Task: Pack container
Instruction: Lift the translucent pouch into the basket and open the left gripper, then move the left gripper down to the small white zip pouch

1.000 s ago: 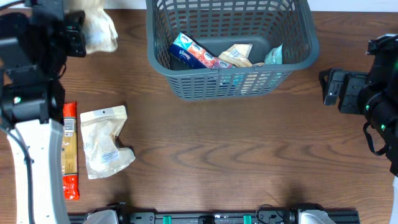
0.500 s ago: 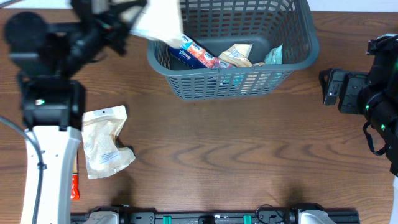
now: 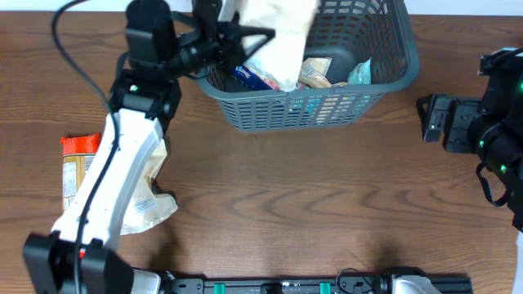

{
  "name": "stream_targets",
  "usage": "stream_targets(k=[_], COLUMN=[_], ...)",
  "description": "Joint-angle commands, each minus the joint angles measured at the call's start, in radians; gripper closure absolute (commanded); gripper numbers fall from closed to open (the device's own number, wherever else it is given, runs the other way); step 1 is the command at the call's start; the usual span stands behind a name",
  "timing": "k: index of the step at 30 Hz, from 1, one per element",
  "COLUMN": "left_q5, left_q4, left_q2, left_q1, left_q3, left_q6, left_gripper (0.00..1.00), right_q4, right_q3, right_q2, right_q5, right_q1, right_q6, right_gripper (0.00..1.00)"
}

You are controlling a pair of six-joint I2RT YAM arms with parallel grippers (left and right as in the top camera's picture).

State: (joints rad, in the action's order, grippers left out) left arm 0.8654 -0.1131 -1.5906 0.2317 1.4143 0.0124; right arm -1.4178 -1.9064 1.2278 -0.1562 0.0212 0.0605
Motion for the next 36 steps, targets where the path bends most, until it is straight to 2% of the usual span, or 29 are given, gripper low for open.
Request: stream_targets(k=[1, 2, 3, 12, 15, 18, 21, 29, 31, 36], left_q5=[0.013, 0.013, 0.013, 0.012, -0.119, -0.337, -0.540, -0.839, -0.883, -0.886], left_q4=[-0.009, -0.009, -0.009, -0.030, -0.020, 0.042, 0.158, 0.568, 0.695, 0.954], left_q2=[-0.022, -0.027, -0.031, -0.024, 0.012, 0.071, 0.141, 0.246, 0.233, 0.145], left_q1=[0.002, 0.002, 0.002, -0.007, -0.052, -0.131, -0.232, -0.413, -0.428, -0.435], left_q3=[0.008, 0.008, 0.008, 0.008, 0.008, 0.008, 0.008, 0.007, 0.007, 0.001], left_q6=[0.016, 0.016, 0.016, 0.046, 0.046, 0.046, 0.045, 0.041, 0.041, 0.015], left_gripper=[0.16, 0.03, 0.01, 0.01, 0.01, 0.01, 0.01, 0.01, 0.01, 0.00], right_q4=[-0.006, -0.007, -0.008, -0.023, -0.034, -0.046, -0.046, -0.021, -0.021, -0.002], right_q3=[0.000, 0.000, 0.000, 0.000, 0.000, 0.000, 0.000, 0.000, 0.000, 0.000], right_q2=[-0.004, -0.004, -0.004, -0.004, -0.004, -0.004, -0.004, -0.004, -0.004, -0.004], right_q5=[0.003, 0.003, 0.004, 0.004, 0.003, 0.003, 0.003, 0.003, 0.003, 0.003], right_q1=[0.005, 0.005, 0.005, 0.005, 0.005, 0.005, 0.005, 0.005, 0.005, 0.005], right_q6=[0.013, 0.013, 0.013, 0.013, 0.013, 0.013, 0.013, 0.013, 0.013, 0.013], right_gripper=[0.01, 0.01, 0.01, 0.01, 0.01, 0.01, 0.01, 0.01, 0.01, 0.01])
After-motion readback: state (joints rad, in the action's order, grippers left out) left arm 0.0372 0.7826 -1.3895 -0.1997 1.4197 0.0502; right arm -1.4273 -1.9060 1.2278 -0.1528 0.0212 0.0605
